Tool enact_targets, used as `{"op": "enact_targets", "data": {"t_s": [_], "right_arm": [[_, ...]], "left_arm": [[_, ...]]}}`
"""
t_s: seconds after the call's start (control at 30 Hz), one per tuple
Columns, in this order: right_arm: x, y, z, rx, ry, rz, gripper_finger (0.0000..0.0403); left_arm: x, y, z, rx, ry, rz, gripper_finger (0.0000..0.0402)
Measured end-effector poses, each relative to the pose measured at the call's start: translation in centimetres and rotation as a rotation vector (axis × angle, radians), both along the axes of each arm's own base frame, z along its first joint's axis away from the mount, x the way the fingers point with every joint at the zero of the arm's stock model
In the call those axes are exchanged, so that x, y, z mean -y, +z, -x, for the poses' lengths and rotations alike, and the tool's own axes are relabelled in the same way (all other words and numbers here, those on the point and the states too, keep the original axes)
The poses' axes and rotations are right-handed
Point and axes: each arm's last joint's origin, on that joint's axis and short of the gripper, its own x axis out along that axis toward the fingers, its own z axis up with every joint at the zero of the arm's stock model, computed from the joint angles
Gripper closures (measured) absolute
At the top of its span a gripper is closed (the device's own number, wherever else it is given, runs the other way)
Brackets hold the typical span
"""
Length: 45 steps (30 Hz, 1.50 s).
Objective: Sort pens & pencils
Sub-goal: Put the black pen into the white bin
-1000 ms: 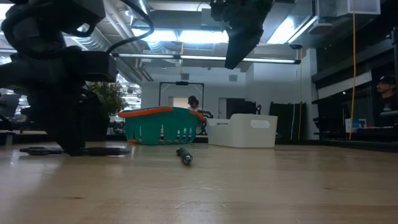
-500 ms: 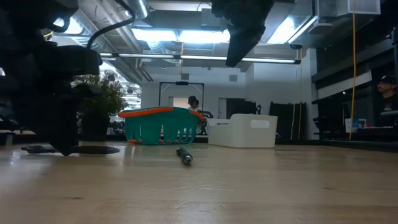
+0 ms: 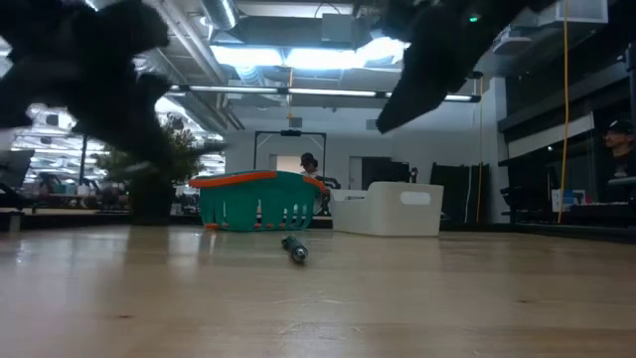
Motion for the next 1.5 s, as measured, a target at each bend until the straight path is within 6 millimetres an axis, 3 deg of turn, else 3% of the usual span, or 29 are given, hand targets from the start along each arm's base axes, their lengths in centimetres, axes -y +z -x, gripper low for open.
{"op": "enact_targets", "data": {"t_s": [0.17, 0.47, 0.77, 0.97, 1.13, 1.5], "right_arm": [[-0.2, -1.1, 2.3, 0.195, 0.054, -0.014, 0.0214], [0.4, -4.1, 5.8, 0.511, 0.056, -0.038, 0.0214], [0.5, -4.5, 6.7, 0.664, 0.064, -0.071, 0.0214], [1.2, -4.5, 6.3, 0.695, 0.032, -0.145, 0.0214], [1.3, -4.2, 5.3, 0.797, 0.104, -0.084, 0.0214], [1.9, -3.5, -1.2, 0.749, 0.175, 0.056, 0.0214]], "left_arm": [[-0.2, 1.2, -0.8, 0.117, -0.006, -0.020, 0.0383], [-2.0, 1.0, -2.0, 0.362, -0.009, -0.036, 0.0383], [-4.8, 1.5, -2.1, 0.682, -0.119, 0.073, 0.0383], [-5.9, 1.5, -2.4, 0.710, -0.119, 0.105, 0.0383], [-6.5, 1.5, -3.0, 0.766, -0.167, 0.113, 0.0383], [-7.1, 0.6, -3.8, 0.788, -0.183, 0.120, 0.0383]]}}
